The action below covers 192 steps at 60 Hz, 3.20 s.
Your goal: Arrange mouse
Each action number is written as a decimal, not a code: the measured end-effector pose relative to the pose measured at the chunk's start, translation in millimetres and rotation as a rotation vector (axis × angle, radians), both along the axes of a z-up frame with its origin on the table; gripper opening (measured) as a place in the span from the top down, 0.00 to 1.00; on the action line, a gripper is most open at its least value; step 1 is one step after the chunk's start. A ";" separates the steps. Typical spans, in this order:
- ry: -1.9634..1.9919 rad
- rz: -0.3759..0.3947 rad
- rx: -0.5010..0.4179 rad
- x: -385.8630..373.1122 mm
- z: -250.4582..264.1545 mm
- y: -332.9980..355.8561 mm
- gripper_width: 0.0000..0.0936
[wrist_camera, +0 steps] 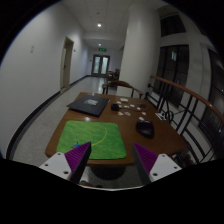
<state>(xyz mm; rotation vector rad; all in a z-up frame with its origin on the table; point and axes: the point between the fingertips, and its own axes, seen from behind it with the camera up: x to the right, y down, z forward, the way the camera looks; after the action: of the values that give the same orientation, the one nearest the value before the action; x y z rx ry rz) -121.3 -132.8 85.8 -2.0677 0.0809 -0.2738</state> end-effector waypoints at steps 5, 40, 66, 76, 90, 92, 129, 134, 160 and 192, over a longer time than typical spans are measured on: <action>-0.001 -0.025 -0.004 14.4 -1.2 3.5 0.11; -0.011 -0.230 -0.091 234.2 -72.1 119.1 0.11; 0.006 -0.187 -0.146 267.5 -94.8 208.8 0.14; -0.008 -0.227 -0.111 276.1 -93.7 212.2 0.43; 0.034 -0.341 -0.119 287.7 -93.9 204.2 0.57; 0.039 -0.338 -0.114 286.8 -93.6 203.7 0.58; -0.004 -0.115 -0.038 -0.4 -4.9 149.1 0.58; 0.003 -0.087 -0.109 -22.9 -45.2 146.3 0.58; 0.038 -0.042 -0.133 -39.4 -93.6 151.2 0.34; -0.012 0.066 -0.074 -92.0 -15.5 -10.2 0.10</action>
<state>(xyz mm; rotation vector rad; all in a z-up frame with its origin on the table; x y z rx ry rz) -213.4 -143.0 70.3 -2.1375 -0.0049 -0.2513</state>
